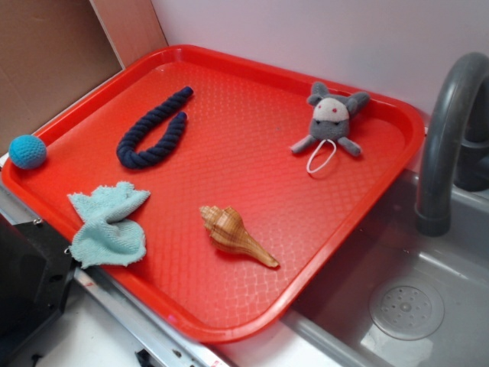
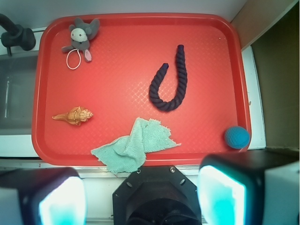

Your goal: Grab the shell.

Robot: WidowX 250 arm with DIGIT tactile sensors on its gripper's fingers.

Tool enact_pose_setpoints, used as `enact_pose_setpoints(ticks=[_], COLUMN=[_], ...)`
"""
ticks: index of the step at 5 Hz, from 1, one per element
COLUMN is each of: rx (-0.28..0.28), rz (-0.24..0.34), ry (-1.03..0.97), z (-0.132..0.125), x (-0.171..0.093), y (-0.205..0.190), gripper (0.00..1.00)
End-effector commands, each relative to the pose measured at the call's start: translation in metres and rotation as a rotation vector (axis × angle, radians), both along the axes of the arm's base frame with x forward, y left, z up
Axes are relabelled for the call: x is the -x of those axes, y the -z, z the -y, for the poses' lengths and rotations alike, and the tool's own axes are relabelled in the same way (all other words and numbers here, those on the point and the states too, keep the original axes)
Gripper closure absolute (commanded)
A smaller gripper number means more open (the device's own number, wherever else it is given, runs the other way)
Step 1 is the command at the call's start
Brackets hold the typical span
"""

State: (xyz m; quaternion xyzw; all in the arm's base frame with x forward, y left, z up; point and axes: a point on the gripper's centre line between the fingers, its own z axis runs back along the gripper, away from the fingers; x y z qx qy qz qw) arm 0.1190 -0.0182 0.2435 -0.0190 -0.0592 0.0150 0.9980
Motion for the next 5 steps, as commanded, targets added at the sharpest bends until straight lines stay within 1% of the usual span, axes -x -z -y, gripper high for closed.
enact_pose_setpoints(ticks=[1,2,3,4,5], rx=[0.000,-0.022,-0.041,-0.041,-0.040], rz=[0.000,0.023,0.062,0.050,0.034], ry=[0.000,0.208,0.458,0.708,0.959], z=[0.000,0.006,0.028,0.065,0.100], x=[0.000,-0.017,-0.043,-0.074,-0.095], y=[0.000,0.002,0.010,0.028,0.059], gripper=[0.00,0.00,0.00,0.00,0.00])
